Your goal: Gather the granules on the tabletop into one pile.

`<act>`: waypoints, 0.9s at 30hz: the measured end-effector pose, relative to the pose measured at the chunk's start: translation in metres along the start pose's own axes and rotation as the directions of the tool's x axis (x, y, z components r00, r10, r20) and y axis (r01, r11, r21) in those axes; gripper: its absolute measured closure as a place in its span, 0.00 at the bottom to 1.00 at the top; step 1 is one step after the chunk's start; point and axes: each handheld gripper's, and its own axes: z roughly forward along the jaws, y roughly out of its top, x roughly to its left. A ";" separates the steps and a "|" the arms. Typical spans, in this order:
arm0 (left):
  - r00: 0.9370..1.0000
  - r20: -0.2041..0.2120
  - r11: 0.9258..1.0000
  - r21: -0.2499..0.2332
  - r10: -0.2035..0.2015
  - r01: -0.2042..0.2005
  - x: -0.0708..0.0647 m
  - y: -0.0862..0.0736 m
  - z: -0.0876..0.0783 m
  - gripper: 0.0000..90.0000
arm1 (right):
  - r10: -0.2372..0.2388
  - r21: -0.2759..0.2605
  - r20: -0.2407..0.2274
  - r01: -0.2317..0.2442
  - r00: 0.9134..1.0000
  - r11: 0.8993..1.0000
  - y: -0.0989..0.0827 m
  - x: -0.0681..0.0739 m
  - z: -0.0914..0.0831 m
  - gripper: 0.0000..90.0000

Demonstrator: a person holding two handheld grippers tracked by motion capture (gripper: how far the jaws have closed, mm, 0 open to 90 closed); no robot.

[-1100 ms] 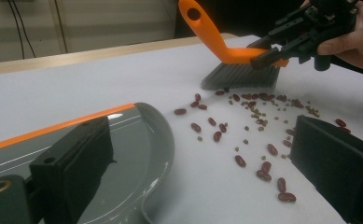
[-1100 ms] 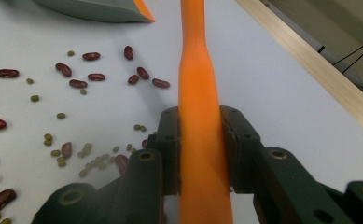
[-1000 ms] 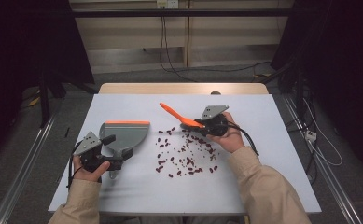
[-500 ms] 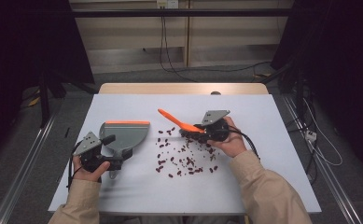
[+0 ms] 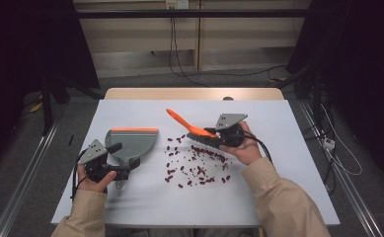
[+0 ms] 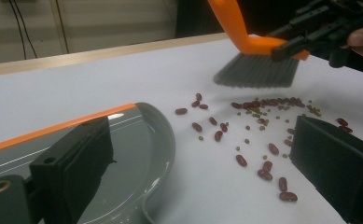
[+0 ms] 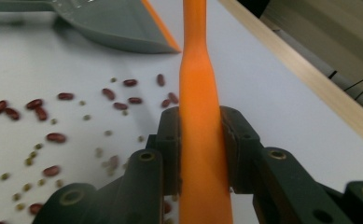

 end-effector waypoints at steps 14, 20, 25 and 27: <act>1.000 -0.011 1.000 -0.009 -0.020 0.020 0.005 -0.002 -0.004 0.06 | -0.054 -0.004 0.029 0.054 0.998 0.999 0.023 -0.028 0.057 0.80; 0.999 -0.024 0.999 -0.014 -0.032 0.032 0.008 -0.003 -0.008 0.06 | -0.113 0.019 -0.004 0.113 0.994 0.993 0.027 -0.025 0.082 0.80; 0.999 -0.025 1.000 -0.012 -0.029 0.029 0.009 -0.004 -0.010 0.06 | -0.154 0.023 -0.067 0.155 0.986 0.988 0.028 -0.012 0.088 0.79; 0.999 -0.023 0.999 -0.015 -0.031 0.031 0.009 -0.004 -0.009 0.06 | -0.162 0.022 -0.092 0.164 0.983 0.986 0.028 -0.008 0.086 0.79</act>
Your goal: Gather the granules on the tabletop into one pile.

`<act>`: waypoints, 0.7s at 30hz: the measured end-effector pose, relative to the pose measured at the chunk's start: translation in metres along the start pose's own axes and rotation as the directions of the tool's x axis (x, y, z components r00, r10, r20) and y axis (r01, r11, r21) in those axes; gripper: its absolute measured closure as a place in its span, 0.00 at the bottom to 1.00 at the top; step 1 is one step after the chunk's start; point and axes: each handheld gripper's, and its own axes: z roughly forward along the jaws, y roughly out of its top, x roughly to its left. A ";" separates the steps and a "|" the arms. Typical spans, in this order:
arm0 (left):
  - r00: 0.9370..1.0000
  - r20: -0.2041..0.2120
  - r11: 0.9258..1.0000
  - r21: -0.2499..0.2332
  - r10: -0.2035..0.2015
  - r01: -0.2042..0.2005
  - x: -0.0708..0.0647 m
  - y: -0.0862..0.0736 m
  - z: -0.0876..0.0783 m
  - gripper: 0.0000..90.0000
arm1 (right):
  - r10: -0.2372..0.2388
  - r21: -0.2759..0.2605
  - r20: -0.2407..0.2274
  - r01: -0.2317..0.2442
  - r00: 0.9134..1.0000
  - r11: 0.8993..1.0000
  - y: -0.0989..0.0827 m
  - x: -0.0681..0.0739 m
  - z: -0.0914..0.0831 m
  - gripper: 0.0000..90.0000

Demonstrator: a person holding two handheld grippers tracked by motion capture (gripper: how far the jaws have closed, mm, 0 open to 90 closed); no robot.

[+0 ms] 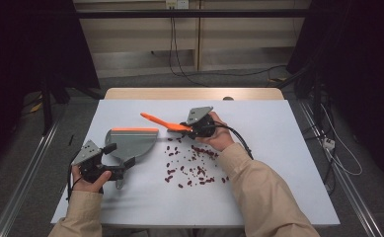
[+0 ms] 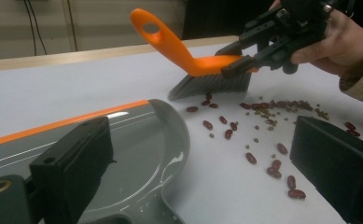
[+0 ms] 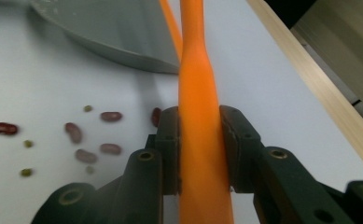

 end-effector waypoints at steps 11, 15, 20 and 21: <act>1.000 0.010 1.000 0.013 0.016 -0.016 -0.004 0.000 0.002 0.06 | -0.015 -0.020 -0.090 0.013 0.996 1.000 -0.003 0.027 -0.020 0.79; 1.000 0.010 1.000 0.016 0.023 -0.023 -0.006 0.000 0.001 0.06 | -0.022 -0.018 -0.108 0.020 0.994 1.000 -0.004 0.036 -0.027 0.79; 1.000 0.012 0.999 0.019 0.025 -0.025 -0.008 -0.001 0.001 0.06 | -0.018 -0.028 -0.115 0.015 0.993 1.000 -0.006 0.045 -0.033 0.79; 1.000 0.013 1.000 0.017 0.025 -0.025 -0.008 -0.001 0.001 0.06 | -0.019 -0.030 -0.114 0.016 0.993 0.999 -0.007 0.046 -0.034 0.79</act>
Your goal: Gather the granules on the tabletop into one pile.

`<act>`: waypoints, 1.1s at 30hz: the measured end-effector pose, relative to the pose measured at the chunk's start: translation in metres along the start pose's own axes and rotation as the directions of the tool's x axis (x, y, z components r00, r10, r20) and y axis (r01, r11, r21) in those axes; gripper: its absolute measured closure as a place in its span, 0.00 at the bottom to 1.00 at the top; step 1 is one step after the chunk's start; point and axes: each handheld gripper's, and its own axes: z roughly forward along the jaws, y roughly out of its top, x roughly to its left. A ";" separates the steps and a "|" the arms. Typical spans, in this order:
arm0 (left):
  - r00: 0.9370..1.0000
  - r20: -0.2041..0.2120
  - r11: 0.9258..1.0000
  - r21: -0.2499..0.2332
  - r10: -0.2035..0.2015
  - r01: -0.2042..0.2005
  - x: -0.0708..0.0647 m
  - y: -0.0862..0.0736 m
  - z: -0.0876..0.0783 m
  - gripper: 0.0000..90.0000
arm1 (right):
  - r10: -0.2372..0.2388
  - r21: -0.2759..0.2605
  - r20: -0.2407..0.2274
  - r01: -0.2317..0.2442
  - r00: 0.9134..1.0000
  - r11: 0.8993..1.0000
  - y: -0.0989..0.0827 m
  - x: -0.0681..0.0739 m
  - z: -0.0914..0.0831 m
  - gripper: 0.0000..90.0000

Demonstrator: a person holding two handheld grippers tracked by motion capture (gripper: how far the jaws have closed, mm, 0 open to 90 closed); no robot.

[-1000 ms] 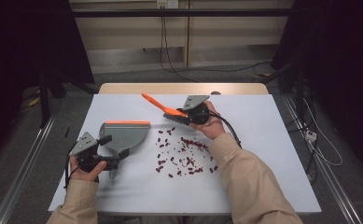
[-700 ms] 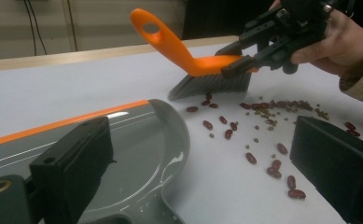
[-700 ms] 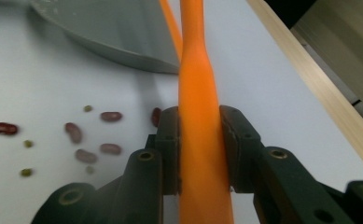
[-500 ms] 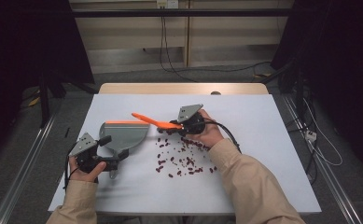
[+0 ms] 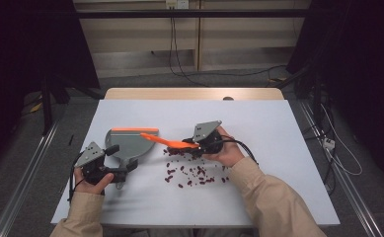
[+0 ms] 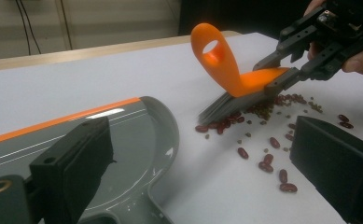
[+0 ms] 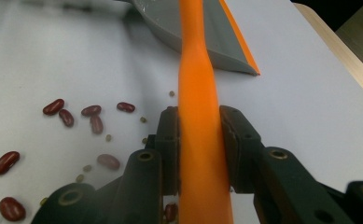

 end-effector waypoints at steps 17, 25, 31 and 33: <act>1.000 0.001 1.000 0.005 0.005 -0.005 -0.001 0.000 0.001 0.06 | 0.005 -0.059 0.066 -0.001 0.998 0.998 0.006 -0.003 -0.022 0.80; 1.000 0.002 1.000 0.009 0.001 -0.001 0.000 -0.001 0.003 0.06 | 0.029 -0.017 0.159 -0.027 0.987 0.999 -0.017 -0.036 -0.041 0.80; 1.000 0.001 1.000 0.009 -0.003 0.003 0.001 -0.002 0.003 0.06 | 0.053 0.021 0.161 -0.057 0.985 0.998 -0.041 -0.042 -0.042 0.80; 1.000 -0.002 1.000 0.012 -0.004 0.004 0.001 -0.002 0.002 0.06 | 0.045 0.024 0.155 -0.049 0.987 0.999 -0.043 -0.035 -0.045 0.80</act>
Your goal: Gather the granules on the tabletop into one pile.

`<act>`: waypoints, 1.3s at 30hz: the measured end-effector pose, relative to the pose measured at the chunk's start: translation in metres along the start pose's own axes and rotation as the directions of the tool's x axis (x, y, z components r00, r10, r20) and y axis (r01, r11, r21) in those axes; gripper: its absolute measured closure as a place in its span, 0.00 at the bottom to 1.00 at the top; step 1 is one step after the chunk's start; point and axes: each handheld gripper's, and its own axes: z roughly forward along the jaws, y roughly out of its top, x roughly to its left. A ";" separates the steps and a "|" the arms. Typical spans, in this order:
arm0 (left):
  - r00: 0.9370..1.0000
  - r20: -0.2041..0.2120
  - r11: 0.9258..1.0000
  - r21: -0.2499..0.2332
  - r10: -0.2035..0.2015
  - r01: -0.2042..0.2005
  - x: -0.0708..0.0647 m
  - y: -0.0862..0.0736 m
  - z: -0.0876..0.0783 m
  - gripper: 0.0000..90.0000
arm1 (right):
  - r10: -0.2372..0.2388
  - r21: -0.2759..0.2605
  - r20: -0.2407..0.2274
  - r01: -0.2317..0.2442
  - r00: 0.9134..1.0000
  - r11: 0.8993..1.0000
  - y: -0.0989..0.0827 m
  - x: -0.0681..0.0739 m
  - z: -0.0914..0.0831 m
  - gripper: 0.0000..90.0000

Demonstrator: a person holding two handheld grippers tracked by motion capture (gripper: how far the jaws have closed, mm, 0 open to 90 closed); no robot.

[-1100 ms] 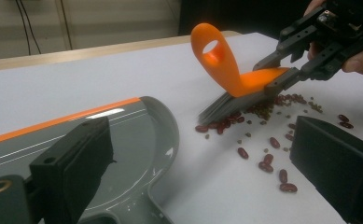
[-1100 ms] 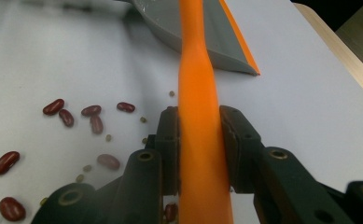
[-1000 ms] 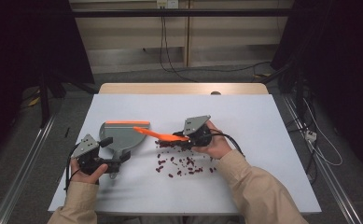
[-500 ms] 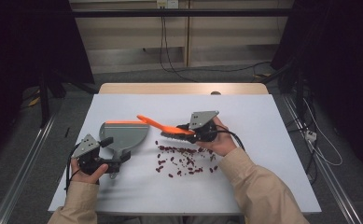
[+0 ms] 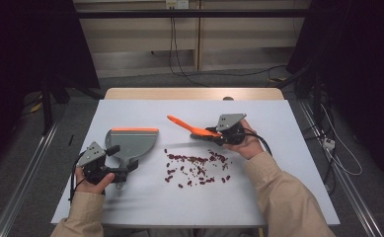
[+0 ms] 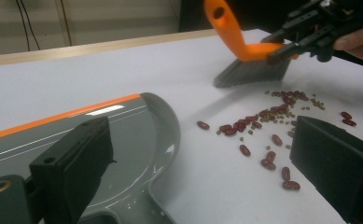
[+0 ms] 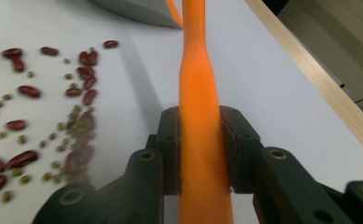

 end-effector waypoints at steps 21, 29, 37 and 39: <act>1.000 -0.001 1.000 0.001 0.010 -0.010 -0.002 0.001 0.001 0.06 | 0.003 -0.009 -0.053 -0.003 0.999 1.000 -0.001 0.042 -0.030 0.80; 1.000 0.001 1.000 0.006 0.008 -0.008 -0.002 0.000 0.003 0.06 | 0.105 -0.028 0.030 -0.104 0.994 0.994 -0.004 0.016 -0.025 0.79; 1.000 0.004 1.000 0.011 0.007 -0.007 -0.001 0.000 0.003 0.06 | 0.231 0.041 0.063 -0.234 0.971 0.971 0.000 0.011 -0.014 0.68; 1.000 0.006 1.000 0.007 0.008 -0.008 -0.002 0.000 0.003 0.06 | 0.215 0.065 0.051 -0.218 0.975 0.974 0.002 0.011 -0.012 0.79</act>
